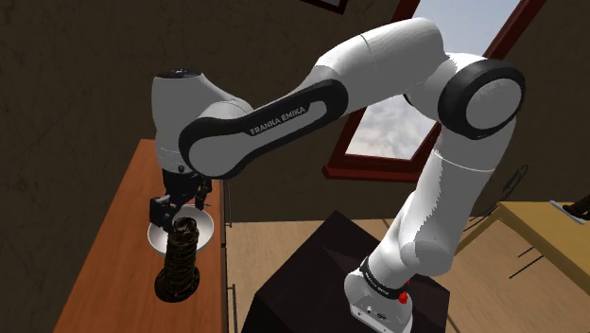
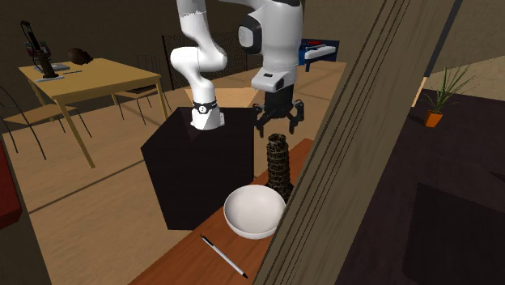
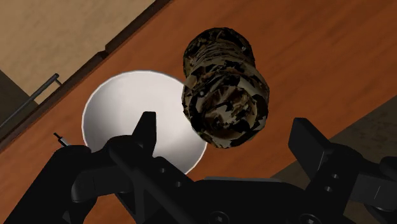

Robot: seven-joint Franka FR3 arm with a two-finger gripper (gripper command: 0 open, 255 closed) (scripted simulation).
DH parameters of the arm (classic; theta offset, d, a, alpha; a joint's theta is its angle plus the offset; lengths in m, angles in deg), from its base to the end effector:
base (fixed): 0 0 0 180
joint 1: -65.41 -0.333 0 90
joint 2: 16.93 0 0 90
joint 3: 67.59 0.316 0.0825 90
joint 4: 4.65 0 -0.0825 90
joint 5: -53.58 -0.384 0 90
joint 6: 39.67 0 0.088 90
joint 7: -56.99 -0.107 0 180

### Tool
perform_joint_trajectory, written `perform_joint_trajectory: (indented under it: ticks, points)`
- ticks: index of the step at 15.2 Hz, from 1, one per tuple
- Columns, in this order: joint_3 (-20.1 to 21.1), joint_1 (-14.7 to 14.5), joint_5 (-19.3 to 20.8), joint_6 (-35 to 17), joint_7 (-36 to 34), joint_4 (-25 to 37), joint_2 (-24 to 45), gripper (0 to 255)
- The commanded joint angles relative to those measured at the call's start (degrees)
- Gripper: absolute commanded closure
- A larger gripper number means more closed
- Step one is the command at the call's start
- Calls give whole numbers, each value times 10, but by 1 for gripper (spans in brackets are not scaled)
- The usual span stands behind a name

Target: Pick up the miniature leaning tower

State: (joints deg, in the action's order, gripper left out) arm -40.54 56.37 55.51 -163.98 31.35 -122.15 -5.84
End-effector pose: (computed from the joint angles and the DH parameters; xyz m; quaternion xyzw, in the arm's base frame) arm 0.4672 0.3316 0.3506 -0.9944 -0.0982 0.0382 0.0124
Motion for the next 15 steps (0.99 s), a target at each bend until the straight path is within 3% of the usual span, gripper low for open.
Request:
perform_joint_trajectory:
  ticks: [1, 9, 10, 15]
  points:
    - [-1, -7, 12, -11, -11, 10, 24, 0]
    - [-7, -13, 30, -55, -22, -5, 56, 0]
    - [-8, -13, 30, -56, -21, -7, 55, 255]
    - [-8, -12, 30, -56, -21, -7, 55, 255]
